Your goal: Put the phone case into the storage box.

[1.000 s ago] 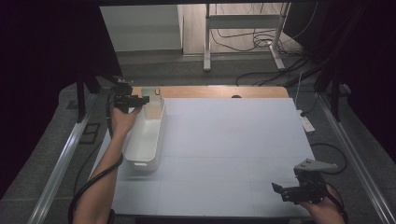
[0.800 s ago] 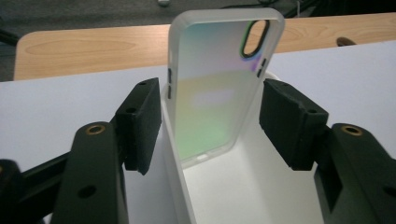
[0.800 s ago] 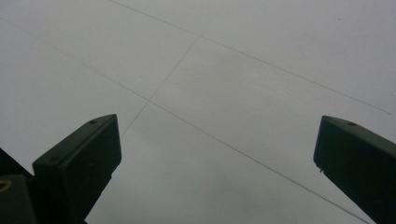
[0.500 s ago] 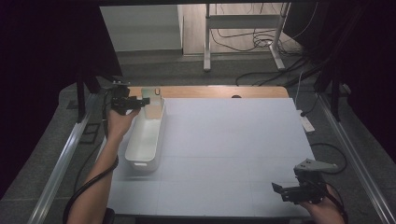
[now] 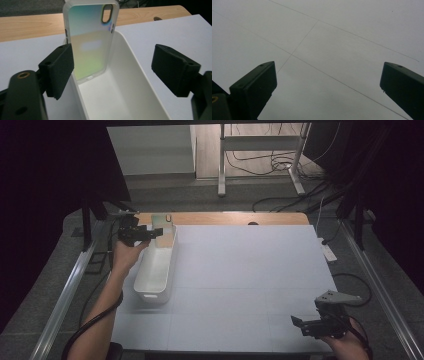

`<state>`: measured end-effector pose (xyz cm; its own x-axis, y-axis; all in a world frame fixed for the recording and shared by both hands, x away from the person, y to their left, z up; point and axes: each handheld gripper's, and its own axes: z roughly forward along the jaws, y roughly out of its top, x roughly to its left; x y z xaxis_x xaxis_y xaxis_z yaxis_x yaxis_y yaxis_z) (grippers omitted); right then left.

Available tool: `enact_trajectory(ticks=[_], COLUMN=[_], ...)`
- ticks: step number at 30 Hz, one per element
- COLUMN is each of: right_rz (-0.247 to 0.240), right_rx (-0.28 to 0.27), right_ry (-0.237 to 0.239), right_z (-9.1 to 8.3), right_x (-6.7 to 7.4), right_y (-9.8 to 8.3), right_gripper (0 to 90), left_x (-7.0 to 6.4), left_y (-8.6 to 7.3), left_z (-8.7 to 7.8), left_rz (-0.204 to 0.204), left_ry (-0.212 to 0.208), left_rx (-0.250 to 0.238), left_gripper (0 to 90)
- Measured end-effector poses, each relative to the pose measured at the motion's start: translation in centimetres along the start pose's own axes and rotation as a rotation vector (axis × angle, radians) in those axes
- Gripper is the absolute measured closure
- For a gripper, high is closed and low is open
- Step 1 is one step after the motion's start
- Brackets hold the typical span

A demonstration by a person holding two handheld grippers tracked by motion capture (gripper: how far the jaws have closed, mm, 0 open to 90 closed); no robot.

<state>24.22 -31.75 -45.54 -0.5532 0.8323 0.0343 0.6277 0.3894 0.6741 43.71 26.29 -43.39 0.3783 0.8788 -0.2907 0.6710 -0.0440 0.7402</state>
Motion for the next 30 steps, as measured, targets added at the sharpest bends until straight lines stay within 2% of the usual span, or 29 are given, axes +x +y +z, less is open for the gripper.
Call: enact_trajectory(ticks=[9, 13, 20, 30], right_rz=[-0.002, -0.002, 0.007, 0.008], right_rx=[-0.002, -0.002, -0.017, -0.023], right_ry=[-0.003, -0.003, -0.013, -0.018], right_z=[0.0, 0.0, -0.2, -0.4], right_x=[0.0, 0.0, 0.0, 0.1], right_y=[0.0, 0.0, 0.0, 0.0], right_gripper=[0.9, 0.7, 0.0, 0.0], left_x=[-0.6, -0.7, -1.2, -2.4], left_y=[-0.9, -1.2, -1.8, -2.5], left_z=[-0.4, -0.5, -0.5, -0.7], left_rz=[0.018, 0.011, 0.028, 0.085], left_ry=[-0.047, -0.058, -0.073, -0.079], left_rx=[-0.002, 0.002, 0.015, 0.022], left_gripper=[11.4, 11.0, 9.3, 7.5])
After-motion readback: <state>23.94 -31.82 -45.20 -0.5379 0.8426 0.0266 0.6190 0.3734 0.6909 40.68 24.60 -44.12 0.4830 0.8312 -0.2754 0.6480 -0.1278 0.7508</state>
